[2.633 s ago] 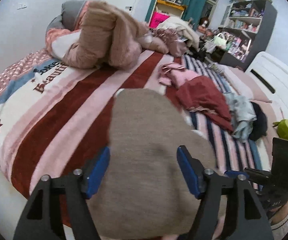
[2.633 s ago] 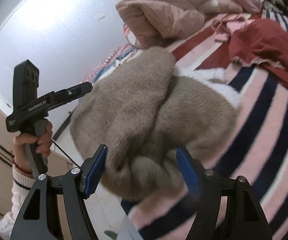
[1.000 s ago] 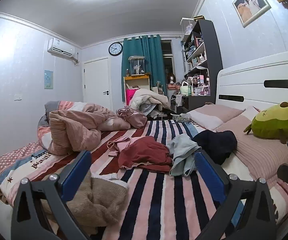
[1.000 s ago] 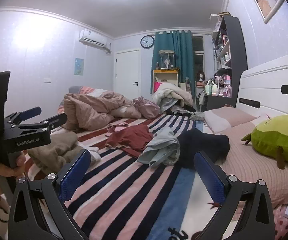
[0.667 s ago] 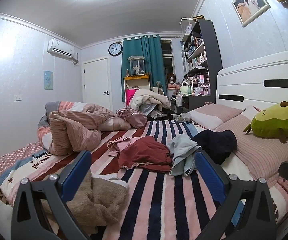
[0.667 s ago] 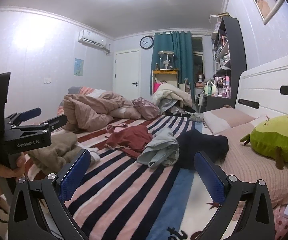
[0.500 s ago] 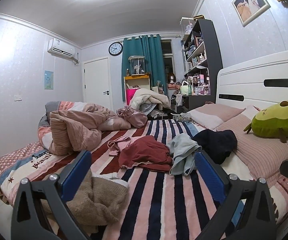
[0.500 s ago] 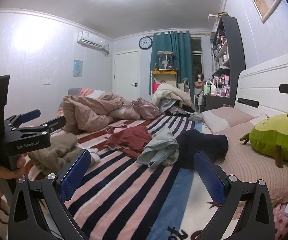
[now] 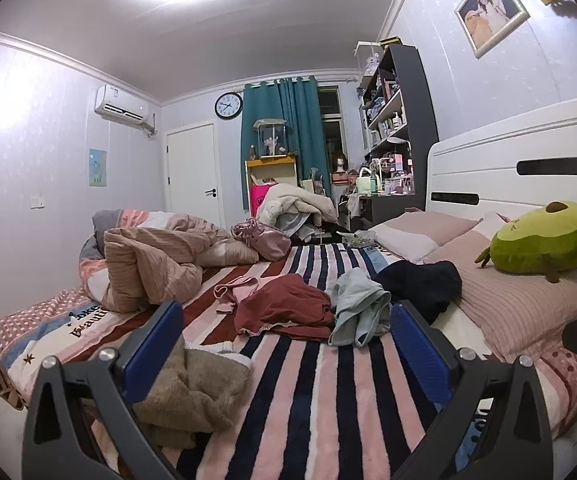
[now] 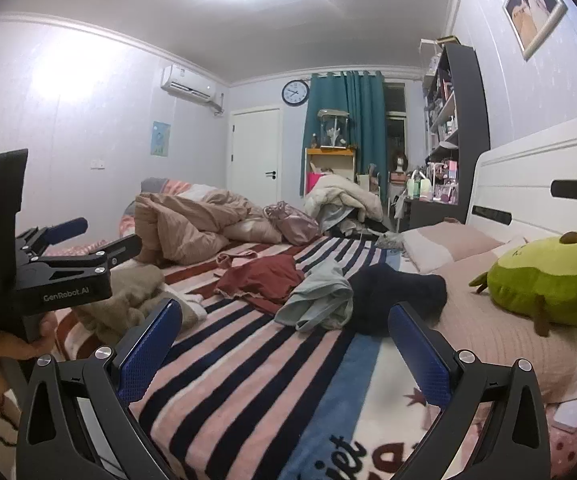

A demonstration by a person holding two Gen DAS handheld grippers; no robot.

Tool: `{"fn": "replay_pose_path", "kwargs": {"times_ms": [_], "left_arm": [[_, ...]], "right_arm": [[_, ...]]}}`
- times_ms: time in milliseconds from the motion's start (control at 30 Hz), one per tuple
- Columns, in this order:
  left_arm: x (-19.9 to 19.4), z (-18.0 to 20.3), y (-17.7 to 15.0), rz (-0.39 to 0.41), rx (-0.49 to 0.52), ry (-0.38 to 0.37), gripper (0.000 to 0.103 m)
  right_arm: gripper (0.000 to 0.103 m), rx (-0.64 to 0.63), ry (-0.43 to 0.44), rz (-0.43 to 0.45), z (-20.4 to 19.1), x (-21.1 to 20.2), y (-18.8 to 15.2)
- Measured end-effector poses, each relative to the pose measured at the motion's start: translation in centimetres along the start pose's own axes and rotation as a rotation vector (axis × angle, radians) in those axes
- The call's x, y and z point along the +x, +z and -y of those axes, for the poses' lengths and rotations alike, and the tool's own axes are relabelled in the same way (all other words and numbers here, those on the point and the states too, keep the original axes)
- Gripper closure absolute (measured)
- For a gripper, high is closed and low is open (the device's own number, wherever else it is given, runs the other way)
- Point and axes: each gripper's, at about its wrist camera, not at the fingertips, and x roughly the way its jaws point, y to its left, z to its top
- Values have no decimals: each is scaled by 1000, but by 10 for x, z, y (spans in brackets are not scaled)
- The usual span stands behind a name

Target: Fold small clothes

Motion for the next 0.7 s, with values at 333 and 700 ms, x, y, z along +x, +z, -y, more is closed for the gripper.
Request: {"fn": "replay_pose_path", "kwargs": {"times_ms": [333, 700], "left_arm": [[-24, 22, 6, 21, -28, 77, 1], [-14, 38, 19, -13, -53, 42, 1]], "right_arm": [[0, 27, 48, 28, 0, -14, 7], [0, 21, 15, -13, 1, -10, 14]]}}
